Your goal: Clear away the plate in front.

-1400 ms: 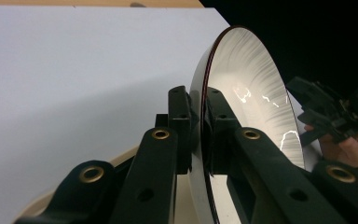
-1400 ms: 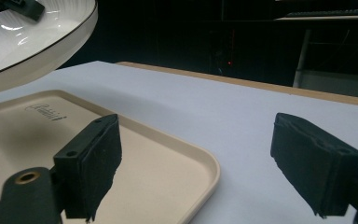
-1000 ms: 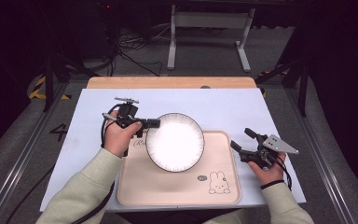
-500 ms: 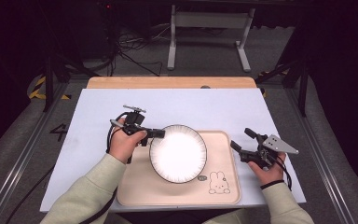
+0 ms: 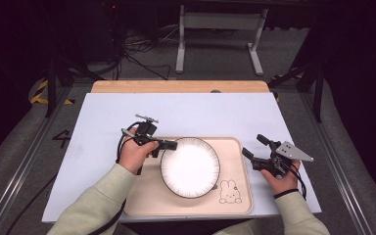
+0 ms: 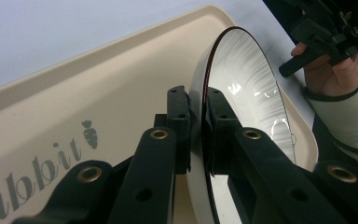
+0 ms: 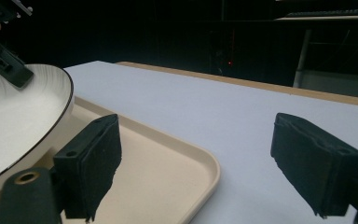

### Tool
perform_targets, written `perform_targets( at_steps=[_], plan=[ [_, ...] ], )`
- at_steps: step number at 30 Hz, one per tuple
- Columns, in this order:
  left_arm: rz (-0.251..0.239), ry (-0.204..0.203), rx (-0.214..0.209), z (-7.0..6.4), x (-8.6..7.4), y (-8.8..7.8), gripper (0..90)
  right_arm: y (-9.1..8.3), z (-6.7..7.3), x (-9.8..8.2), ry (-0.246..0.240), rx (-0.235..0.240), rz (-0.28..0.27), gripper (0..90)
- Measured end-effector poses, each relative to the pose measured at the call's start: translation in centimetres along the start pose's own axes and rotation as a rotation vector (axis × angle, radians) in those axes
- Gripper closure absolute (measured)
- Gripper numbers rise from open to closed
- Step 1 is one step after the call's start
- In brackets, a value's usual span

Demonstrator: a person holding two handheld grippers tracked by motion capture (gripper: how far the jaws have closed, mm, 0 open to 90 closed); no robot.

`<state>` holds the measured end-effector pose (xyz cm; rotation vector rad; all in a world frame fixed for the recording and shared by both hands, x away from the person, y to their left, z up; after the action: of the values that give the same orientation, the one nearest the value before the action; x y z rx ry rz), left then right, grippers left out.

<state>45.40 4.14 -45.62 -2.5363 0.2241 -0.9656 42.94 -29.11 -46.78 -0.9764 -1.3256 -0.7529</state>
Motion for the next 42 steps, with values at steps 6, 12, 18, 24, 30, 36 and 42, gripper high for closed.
perform_targets(
  at_steps=[6, 12, 18, 24, 30, 36, 42],
  plan=[
    [0.012, -0.010, -0.010, 0.2, -0.3, 0.6, 82.9, 0.0, 0.0, 0.0, 0.000, 0.002, 0.001, 16.3],
    [0.012, -0.017, -0.020, 0.4, -0.5, 0.9, 82.9, 0.0, 0.0, 0.0, -0.001, 0.002, 0.000, 16.3],
    [0.015, -0.012, -0.021, 0.7, -0.5, 1.1, 83.0, 0.0, 0.0, 0.0, -0.001, 0.002, 0.001, 16.3],
    [0.026, -0.008, -0.015, 1.0, -0.5, 1.3, 83.3, 0.0, 0.1, 0.0, -0.002, 0.002, 0.001, 16.3],
    [0.023, -0.007, -0.001, 1.6, -0.7, 1.6, 83.9, 0.0, 0.1, 0.0, -0.005, 0.003, 0.001, 16.2],
    [0.034, -0.005, 0.007, 2.1, -0.9, 1.8, 84.2, 0.0, 0.1, 0.0, -0.004, 0.003, 0.002, 16.2],
    [0.042, -0.001, 0.014, 2.3, -1.2, 2.1, 84.2, 0.0, 0.1, 0.0, -0.004, 0.004, 0.002, 16.2]
  ],
)
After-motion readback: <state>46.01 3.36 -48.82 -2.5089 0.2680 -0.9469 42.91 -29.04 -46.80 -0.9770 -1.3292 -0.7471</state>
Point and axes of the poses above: each handheld gripper's, and its own axes: y roughly forward along the jaws, x roughly out of its top, z roughly to its left, the point moved 7 cm from there along y, roughly forward along the jaws, and after that the axes turned 13 degrees about -x, right-handed, at the moved point
